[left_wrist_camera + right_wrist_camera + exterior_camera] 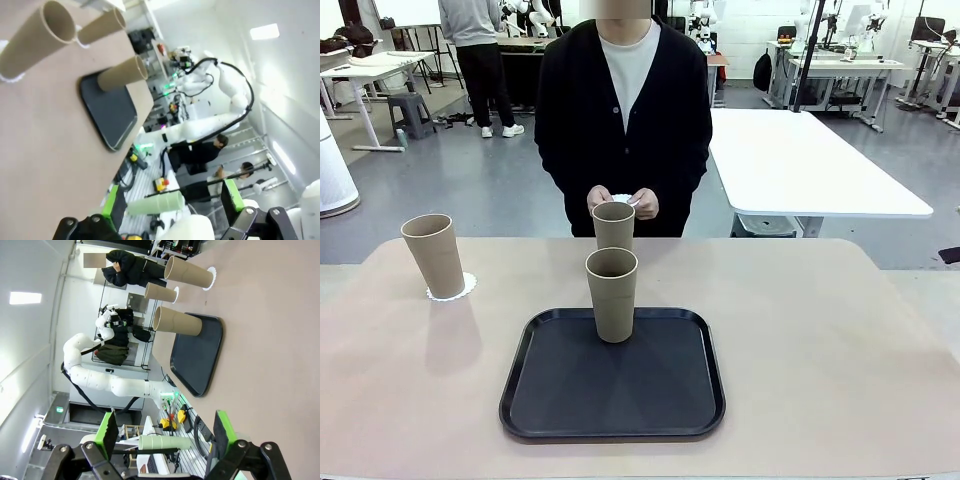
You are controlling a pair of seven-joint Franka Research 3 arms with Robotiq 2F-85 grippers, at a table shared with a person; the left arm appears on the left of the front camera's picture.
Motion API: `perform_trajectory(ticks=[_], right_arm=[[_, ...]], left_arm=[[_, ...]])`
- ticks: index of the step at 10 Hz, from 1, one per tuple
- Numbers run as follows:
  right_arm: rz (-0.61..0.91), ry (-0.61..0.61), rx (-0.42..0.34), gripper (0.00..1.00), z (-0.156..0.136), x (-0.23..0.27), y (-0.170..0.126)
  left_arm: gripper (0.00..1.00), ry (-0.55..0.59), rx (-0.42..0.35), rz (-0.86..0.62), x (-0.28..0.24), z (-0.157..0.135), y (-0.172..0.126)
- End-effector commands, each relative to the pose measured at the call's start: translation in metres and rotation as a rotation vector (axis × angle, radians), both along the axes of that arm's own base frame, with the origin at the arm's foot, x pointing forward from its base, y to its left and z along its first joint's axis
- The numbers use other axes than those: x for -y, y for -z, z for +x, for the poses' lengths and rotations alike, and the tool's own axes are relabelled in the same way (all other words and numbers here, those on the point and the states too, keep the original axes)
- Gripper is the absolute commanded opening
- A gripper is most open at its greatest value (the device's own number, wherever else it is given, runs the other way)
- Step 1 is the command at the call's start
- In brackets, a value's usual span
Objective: Place coasters on the table and set cups on them.
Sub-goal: Take one Reusable plastic cup from the Flat Tray and place it on a coaster set by the human.
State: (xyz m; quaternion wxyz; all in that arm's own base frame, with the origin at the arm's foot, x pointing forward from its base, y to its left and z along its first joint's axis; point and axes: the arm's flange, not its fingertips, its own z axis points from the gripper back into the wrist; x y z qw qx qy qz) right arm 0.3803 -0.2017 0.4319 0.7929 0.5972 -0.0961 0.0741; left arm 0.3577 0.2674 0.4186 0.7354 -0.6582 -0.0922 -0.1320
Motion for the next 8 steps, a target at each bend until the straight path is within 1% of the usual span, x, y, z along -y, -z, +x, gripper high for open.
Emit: perform_trajectory(ticks=[1,3,4,7,8], right_arm=[[0.005,-0.007,0.0,1.0,0.001,0.002,-0.002],[0.005,-0.007,0.0,1.0,0.001,0.002,-0.002],[0.005,-0.007,0.0,1.0,0.001,0.002,-0.002],[0.005,-0.007,0.0,1.0,0.001,0.002,-0.002],[0.005,-0.007,0.0,1.0,0.001,0.002,-0.002]], left_arm=[[1.0,-0.003,0.026,0.034,-0.066,-0.001,-0.026],[1.0,-0.039,0.034,0.092,-0.081,-0.013,-0.038],[1.0,-0.036,0.041,0.102,-0.084,-0.017,-0.042],[1.0,-0.02,0.042,0.13,-0.085,-0.017,-0.045],[1.0,-0.008,0.054,0.151,-0.081,-0.015,-0.044]])
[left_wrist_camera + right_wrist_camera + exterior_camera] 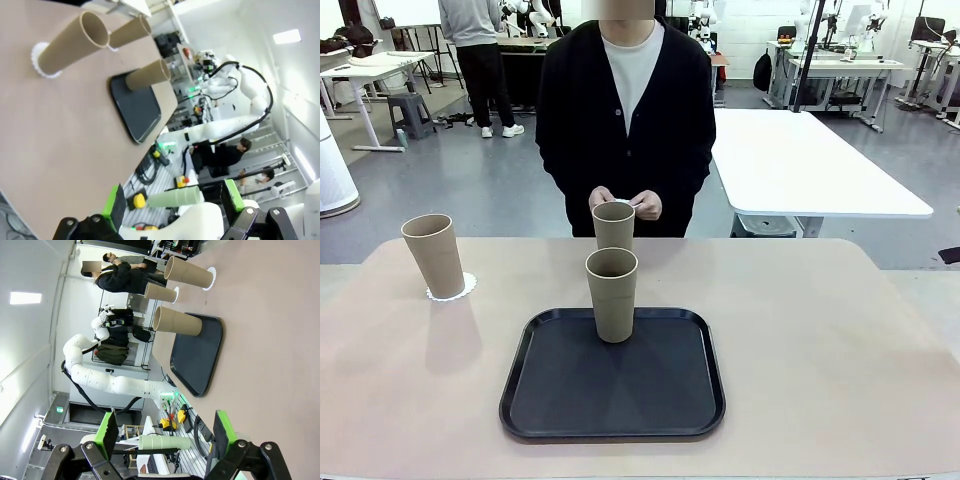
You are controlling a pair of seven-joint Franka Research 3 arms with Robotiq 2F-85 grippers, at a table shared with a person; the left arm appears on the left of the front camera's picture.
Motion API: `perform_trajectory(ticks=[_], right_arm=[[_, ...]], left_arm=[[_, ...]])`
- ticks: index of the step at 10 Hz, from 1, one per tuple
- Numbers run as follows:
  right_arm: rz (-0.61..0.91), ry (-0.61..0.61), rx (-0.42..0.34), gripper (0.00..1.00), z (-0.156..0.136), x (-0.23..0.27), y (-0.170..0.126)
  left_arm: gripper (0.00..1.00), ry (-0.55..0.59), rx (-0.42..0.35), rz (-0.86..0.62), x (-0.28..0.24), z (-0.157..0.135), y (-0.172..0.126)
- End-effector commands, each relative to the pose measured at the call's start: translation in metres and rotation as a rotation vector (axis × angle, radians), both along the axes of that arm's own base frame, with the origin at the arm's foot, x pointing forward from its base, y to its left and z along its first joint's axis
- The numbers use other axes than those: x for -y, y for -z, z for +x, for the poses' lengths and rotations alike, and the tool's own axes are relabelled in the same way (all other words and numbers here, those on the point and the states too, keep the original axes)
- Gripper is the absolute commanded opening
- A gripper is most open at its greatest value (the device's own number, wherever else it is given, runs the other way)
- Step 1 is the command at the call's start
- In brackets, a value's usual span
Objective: Place coasters on the table and set cups on them.
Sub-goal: Take one Reusable plastic cup from the Flat Tray and place it on a coaster set by the human.
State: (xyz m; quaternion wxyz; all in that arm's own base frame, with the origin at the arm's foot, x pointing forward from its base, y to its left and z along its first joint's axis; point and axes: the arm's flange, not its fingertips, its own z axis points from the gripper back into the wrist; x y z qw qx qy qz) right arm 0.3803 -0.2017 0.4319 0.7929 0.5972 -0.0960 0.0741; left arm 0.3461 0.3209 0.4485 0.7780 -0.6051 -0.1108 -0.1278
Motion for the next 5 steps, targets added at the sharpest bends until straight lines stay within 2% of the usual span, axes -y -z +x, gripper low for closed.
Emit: perform_trajectory(ticks=[1,5], right_arm=[[0.005,-0.006,0.0,1.0,0.0012,0.0017,-0.0017],[0.005,-0.006,0.0,1.0,0.0012,0.0017,-0.0017]], left_arm=[[1.0,-0.01,0.0,-0.006,-0.0013,-0.0019,0.0009],[1.0,-0.01,0.0,-0.006,-0.0013,-0.0019,0.0009]])
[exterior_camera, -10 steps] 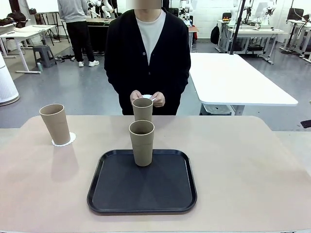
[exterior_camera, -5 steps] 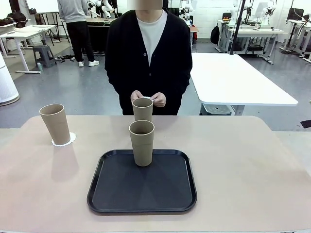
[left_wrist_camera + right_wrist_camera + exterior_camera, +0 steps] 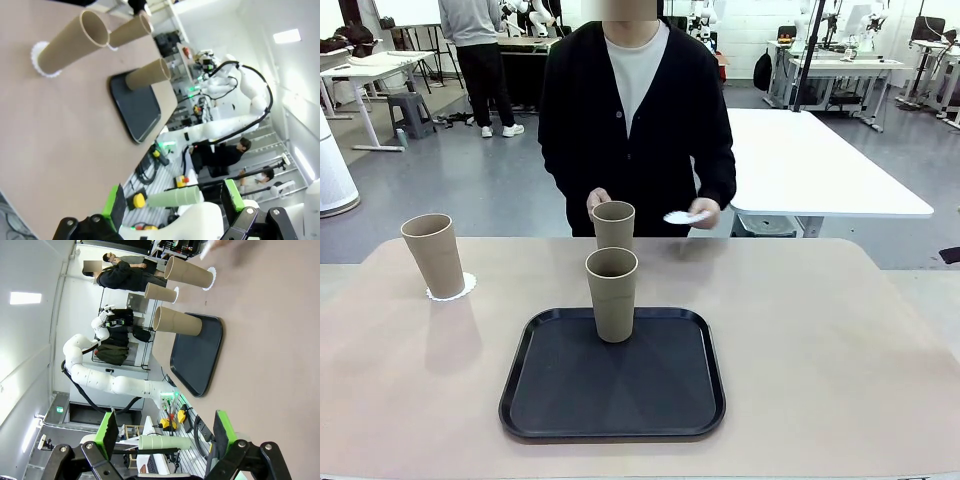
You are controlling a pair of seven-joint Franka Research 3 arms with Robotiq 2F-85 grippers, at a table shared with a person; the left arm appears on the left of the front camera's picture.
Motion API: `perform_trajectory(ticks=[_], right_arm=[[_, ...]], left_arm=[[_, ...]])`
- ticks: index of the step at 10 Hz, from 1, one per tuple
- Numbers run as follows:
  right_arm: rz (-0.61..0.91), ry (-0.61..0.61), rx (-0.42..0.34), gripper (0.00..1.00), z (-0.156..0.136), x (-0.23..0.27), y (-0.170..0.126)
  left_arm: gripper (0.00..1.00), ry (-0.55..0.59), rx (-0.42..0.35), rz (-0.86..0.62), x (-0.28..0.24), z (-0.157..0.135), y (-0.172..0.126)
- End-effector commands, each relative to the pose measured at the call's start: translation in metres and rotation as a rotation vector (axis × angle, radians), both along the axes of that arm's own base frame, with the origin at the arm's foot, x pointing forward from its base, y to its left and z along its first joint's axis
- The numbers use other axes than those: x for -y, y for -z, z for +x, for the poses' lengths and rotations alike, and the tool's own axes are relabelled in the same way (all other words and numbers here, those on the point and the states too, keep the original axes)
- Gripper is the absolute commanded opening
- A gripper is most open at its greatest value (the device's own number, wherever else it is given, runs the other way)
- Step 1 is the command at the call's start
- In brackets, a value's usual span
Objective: Place coasters on the table and set cups on them.
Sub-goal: Take one Reusable plastic cup from the Flat Tray and place it on a coaster set by the human.
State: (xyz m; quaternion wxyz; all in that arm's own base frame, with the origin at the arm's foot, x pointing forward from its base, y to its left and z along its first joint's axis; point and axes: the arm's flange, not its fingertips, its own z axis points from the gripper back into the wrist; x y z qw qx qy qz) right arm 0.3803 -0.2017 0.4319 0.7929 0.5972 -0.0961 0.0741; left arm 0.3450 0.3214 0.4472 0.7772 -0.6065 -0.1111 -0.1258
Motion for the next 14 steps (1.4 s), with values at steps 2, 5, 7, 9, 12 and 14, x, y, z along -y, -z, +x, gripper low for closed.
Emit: perform_trajectory(ticks=[2,5,7,9,12,14], right_arm=[[0.005,-0.006,0.0,1.0,0.001,0.002,-0.002],[0.005,-0.006,0.0,1.0,0.001,0.002,-0.002],[0.005,-0.006,0.0,1.0,0.001,0.002,-0.002],[0.005,-0.006,0.0,1.0,0.001,0.002,-0.002],[0.0,0.0,0.0,1.0,0.0,0.0,0.0],[-0.261,-0.216,0.202,1.0,0.005,-0.043,-0.049]], left_arm=[[1.0,-0.007,0.002,-0.002,-0.001,-0.001,0.0],[1.0,-0.007,0.002,-0.002,-0.001,-0.001,0.0],[1.0,-0.007,0.002,-0.002,-0.001,-0.001,0.0],[1.0,-0.007,0.002,-0.002,-0.001,-0.001,0.0],[1.0,-0.007,0.002,-0.002,-0.001,-0.001,0.0],[1.0,-0.007,0.002,-0.002,-0.001,-0.001,0.0]])
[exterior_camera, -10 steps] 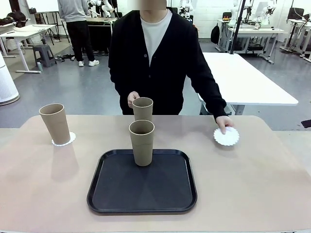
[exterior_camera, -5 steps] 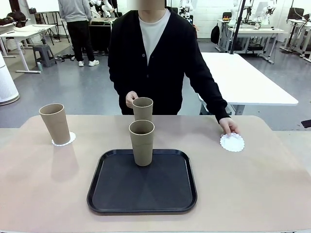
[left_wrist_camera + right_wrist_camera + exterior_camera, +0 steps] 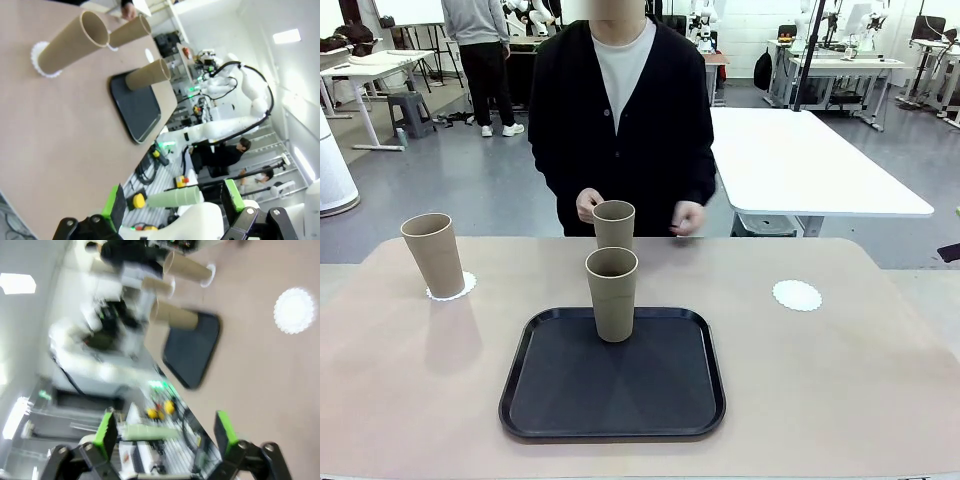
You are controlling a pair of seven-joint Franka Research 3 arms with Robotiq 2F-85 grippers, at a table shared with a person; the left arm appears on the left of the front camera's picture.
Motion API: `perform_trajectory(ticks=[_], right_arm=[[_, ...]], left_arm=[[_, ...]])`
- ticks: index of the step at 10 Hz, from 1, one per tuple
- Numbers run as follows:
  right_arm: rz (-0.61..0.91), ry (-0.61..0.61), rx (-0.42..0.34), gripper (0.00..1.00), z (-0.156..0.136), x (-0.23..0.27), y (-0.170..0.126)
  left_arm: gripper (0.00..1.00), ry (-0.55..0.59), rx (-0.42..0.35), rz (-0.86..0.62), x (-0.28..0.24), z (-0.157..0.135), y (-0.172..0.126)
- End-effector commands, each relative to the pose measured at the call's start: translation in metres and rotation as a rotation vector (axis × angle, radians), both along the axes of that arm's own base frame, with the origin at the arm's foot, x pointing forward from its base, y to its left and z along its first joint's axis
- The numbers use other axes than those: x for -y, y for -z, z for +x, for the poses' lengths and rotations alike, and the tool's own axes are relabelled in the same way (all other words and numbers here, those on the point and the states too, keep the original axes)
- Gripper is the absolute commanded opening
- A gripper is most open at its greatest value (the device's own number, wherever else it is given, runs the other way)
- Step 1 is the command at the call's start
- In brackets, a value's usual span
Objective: Place coasters on the table and set cups on them.
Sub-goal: Take one Reusable plastic cup from the Flat Tray and place it on a coaster set by the human.
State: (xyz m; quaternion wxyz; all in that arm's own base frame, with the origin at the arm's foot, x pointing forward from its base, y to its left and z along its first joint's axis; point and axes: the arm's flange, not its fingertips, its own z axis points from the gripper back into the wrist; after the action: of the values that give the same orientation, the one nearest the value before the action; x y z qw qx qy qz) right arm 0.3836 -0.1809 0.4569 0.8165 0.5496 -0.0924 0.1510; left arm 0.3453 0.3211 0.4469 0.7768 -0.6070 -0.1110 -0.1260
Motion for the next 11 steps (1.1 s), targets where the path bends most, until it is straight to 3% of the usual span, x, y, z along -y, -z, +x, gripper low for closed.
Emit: perform_trajectory(ticks=[1,3,5,6,8,10,11], right_arm=[[-0.254,-0.189,0.2,1.0,0.013,-0.05,-0.053],[-0.44,-0.319,0.364,1.0,0.029,-0.104,-0.084],[-0.589,-0.442,0.504,1.0,0.035,-0.157,-0.089],[-0.579,-0.492,0.616,1.0,0.031,-0.187,-0.087],[-0.473,-0.435,0.789,1.0,0.03,-0.225,-0.08],[-0.331,-0.385,0.878,1.0,0.03,-0.245,-0.058],[-0.31,-0.383,0.886,1.0,0.029,-0.25,-0.043]], left_arm=[[1.0,-0.007,0.002,-0.001,-0.001,-0.001,-0.001],[1.0,-0.007,0.002,-0.001,-0.001,-0.001,-0.001],[1.0,-0.007,0.002,-0.001,-0.001,-0.001,-0.001],[1.0,-0.007,0.002,-0.001,-0.001,-0.001,-0.001],[1.0,-0.007,0.002,-0.001,-0.001,-0.001,-0.001],[1.0,-0.007,0.002,-0.001,-0.001,-0.001,-0.001],[1.0,-0.007,0.002,-0.001,-0.001,-0.001,-0.001]])
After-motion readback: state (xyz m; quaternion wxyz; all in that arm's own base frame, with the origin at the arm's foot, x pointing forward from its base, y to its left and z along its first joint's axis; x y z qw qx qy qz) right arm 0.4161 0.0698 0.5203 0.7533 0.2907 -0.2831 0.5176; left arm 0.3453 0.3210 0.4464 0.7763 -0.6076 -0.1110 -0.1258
